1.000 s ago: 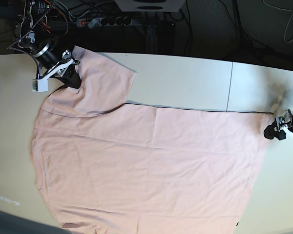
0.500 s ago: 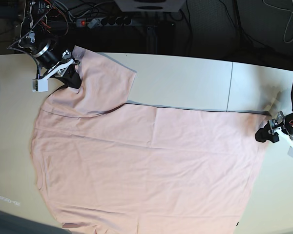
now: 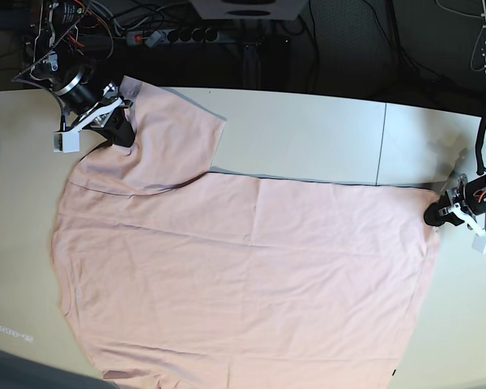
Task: Fold the T-shirt properly
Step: 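Pinch the shirt's side edge with the left gripper, then lift the shirt with both grippers and pull it toward the robot, then drag the held shirt edge across the table with both grippers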
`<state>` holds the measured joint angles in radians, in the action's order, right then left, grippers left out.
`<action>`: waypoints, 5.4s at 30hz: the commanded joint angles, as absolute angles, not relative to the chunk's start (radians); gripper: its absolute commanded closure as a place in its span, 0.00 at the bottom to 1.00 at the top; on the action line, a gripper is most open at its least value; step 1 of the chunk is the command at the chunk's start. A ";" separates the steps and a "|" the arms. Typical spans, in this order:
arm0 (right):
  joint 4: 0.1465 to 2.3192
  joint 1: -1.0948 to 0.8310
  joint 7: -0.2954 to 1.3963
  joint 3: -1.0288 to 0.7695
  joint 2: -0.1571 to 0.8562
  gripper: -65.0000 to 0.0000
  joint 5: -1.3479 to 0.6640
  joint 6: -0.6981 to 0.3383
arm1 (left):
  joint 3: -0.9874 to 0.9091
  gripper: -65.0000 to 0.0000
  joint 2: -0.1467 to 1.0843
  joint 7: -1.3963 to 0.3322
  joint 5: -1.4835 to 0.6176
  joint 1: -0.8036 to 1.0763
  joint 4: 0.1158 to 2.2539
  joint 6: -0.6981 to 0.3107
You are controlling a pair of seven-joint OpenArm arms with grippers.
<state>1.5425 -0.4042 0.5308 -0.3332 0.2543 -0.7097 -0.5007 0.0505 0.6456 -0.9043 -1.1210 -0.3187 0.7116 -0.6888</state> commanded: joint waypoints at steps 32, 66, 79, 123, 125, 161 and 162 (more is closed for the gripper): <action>1.742 -0.405 0.701 -0.432 0.297 1.00 -0.885 -0.556 | 0.048 1.00 0.804 -1.224 -1.484 -0.332 0.907 -0.698; 1.401 0.196 0.727 -0.234 0.587 1.00 -0.871 -0.580 | 0.049 1.00 0.638 -0.900 -1.091 -0.587 0.850 -0.698; 1.123 0.481 0.722 -0.130 0.587 1.00 -0.803 -0.581 | 0.049 1.00 0.623 -0.736 -0.958 -0.690 0.677 -0.698; 0.739 0.792 0.362 0.042 0.437 0.31 -0.329 -0.572 | 0.205 0.47 0.560 -0.427 -0.717 -0.690 0.642 -0.698; 0.740 0.792 0.361 0.042 0.437 0.32 -0.331 -0.572 | 0.205 0.45 0.560 -0.427 -0.718 -0.691 0.642 -0.698; 0.505 0.679 0.408 0.041 0.409 1.00 -0.292 -0.564 | 0.204 1.00 0.432 -0.523 -0.368 -0.696 0.546 -0.421; 0.505 0.667 0.400 0.041 0.410 1.00 -0.292 -0.565 | 0.204 1.00 0.429 -0.519 -0.363 -0.695 0.533 -0.421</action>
<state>0.5007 0.6579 0.3603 0.0406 0.3985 -0.3069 -0.5125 0.2081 0.4210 -0.5182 -0.3706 -0.6643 0.5266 -0.4404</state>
